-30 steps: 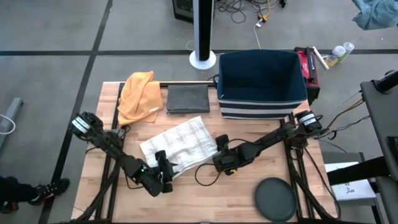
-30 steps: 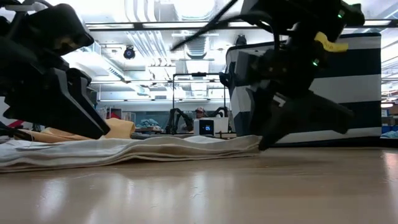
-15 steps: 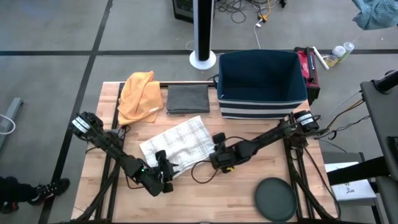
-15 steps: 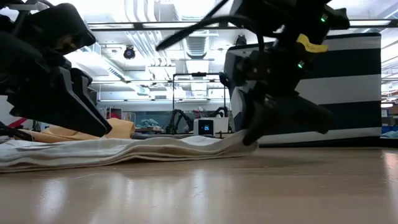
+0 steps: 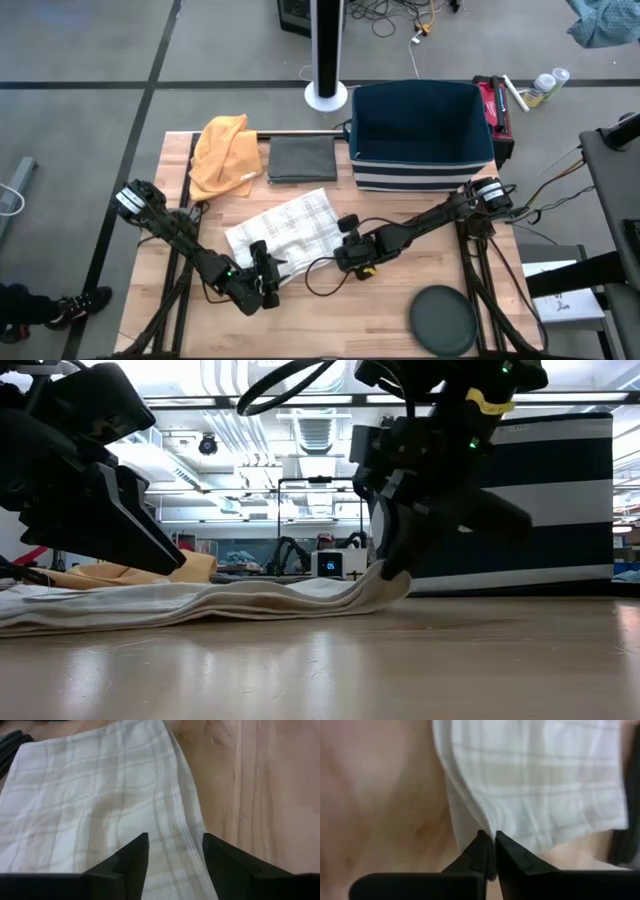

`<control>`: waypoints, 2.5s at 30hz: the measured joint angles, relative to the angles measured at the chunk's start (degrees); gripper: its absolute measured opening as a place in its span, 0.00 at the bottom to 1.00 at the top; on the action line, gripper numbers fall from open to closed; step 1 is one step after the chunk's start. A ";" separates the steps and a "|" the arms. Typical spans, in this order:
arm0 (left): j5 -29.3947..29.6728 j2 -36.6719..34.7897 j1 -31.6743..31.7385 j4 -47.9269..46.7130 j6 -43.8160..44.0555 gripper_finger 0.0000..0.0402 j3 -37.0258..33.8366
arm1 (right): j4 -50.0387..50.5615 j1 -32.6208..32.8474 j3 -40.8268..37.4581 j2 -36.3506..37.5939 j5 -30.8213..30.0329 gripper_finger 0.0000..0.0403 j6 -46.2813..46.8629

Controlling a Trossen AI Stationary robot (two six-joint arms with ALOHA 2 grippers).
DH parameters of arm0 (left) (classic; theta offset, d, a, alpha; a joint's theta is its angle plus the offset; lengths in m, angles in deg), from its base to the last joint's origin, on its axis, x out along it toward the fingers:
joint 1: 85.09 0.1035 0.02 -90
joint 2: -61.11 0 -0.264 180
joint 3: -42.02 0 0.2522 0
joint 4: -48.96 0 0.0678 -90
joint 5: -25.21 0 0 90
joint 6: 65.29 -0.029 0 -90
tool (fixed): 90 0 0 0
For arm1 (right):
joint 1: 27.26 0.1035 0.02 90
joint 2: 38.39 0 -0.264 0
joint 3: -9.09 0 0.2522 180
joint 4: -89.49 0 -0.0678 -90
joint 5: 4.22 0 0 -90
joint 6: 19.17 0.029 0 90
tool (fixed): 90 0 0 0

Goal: Fold kitchen towel into neat rectangle
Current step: Fold the white patterned towel

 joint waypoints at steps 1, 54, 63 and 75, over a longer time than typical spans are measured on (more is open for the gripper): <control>0.00 0.00 -0.01 0.00 0.07 0.46 0.00 | 0.04 0.00 -0.01 -0.01 0.58 0.07 0.03; -3.68 3.06 4.31 6.46 4.43 0.61 -0.07 | 7.03 -3.37 16.35 0.21 -15.35 0.02 -10.53; -3.67 3.56 5.02 7.54 4.99 0.52 -0.07 | 7.97 -3.37 16.44 0.21 -15.34 0.02 -10.46; -3.97 3.56 5.39 7.08 6.23 0.03 -0.07 | 7.94 -3.37 16.37 0.21 -15.76 0.02 -11.45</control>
